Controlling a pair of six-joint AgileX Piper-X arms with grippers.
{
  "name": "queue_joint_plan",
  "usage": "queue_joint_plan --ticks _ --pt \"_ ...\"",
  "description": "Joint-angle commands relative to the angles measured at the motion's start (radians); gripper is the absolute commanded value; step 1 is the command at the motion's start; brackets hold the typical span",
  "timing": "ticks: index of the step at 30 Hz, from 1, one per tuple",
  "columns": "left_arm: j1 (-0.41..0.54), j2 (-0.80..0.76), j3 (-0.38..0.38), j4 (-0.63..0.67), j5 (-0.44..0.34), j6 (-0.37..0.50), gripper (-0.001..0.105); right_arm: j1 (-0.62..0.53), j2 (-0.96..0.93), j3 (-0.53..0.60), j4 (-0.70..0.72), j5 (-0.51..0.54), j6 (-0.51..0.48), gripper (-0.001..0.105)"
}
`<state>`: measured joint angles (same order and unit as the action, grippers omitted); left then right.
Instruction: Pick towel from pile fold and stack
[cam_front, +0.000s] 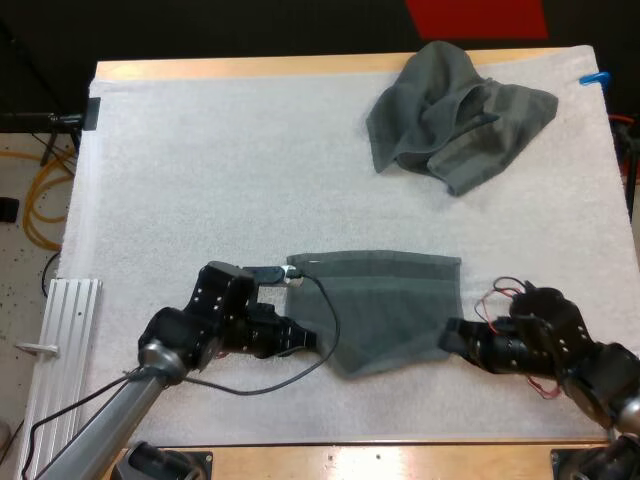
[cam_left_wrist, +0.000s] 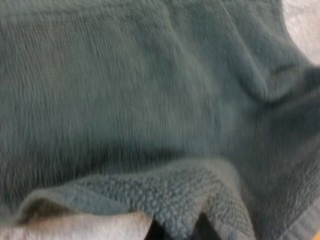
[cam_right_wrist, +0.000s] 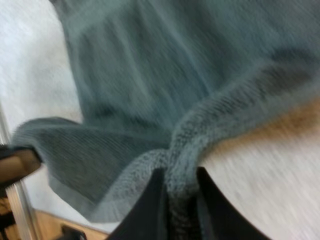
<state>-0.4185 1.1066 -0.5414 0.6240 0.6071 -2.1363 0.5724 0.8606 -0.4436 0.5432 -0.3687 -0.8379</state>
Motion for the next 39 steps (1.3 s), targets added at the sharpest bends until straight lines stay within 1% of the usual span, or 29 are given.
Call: queue_joint_plan --ticks 1,5,7,11,14,15,18,21,23,25,27,32,35,37,38,39 --pt "0.000 0.017 0.001 -0.045 -0.012 -0.006 0.000 0.001 0.027 -0.001 -0.062 0.011 0.007 0.000" --pt "0.026 0.073 0.001 -0.140 -0.012 -0.015 0.000 0.001 0.108 -0.001 -0.148 0.062 0.032 0.000" --pt "0.075 0.099 0.001 -0.186 -0.012 -0.016 0.000 0.001 0.150 -0.001 -0.190 0.092 0.055 0.000" --pt "0.170 0.129 0.001 -0.243 -0.004 -0.016 0.000 0.001 0.220 -0.001 -0.280 0.116 0.063 0.000" --pt "0.237 0.167 0.001 -0.275 0.037 -0.021 0.000 0.001 0.270 -0.001 -0.307 0.193 0.163 0.000" --pt "0.253 0.189 0.001 -0.291 0.064 -0.022 0.000 0.001 0.286 -0.001 -0.310 0.237 0.202 0.000" --pt "0.264 0.245 0.001 -0.323 0.119 -0.021 0.000 0.001 0.310 -0.001 -0.351 0.306 0.206 0.000" --pt "0.264 0.295 0.001 -0.343 0.149 -0.021 0.000 0.001 0.324 -0.001 -0.376 0.319 0.206 0.000" --pt "0.264 0.318 0.001 -0.346 0.147 -0.021 0.000 0.001 0.328 -0.001 -0.367 0.341 0.205 0.000" --pt "0.264 0.333 0.001 -0.357 0.147 -0.021 0.000 0.001 0.330 -0.001 -0.357 0.396 0.198 0.000" --pt "0.264 0.334 0.001 -0.372 0.147 -0.021 0.000 0.001 0.330 -0.001 -0.356 0.417 0.183 0.000" --pt "0.264 0.334 0.001 -0.421 0.154 -0.021 0.000 0.001 0.330 -0.001 -0.355 0.410 0.152 0.000" --pt "0.264 0.334 0.001 -0.428 0.155 -0.020 0.006 0.001 0.330 -0.001 -0.354 0.412 0.146 0.002" --pt "0.264 0.334 0.001 -0.438 0.154 -0.014 0.018 0.001 0.330 -0.001 -0.358 0.413 0.121 0.013" --pt "0.264 0.334 0.001 -0.442 0.154 -0.015 0.022 0.001 0.330 -0.001 -0.362 0.416 0.116 0.018" --pt "0.264 0.334 -0.001 -0.448 0.154 -0.022 0.030 0.001 0.330 -0.001 -0.374 0.418 0.112 0.028"
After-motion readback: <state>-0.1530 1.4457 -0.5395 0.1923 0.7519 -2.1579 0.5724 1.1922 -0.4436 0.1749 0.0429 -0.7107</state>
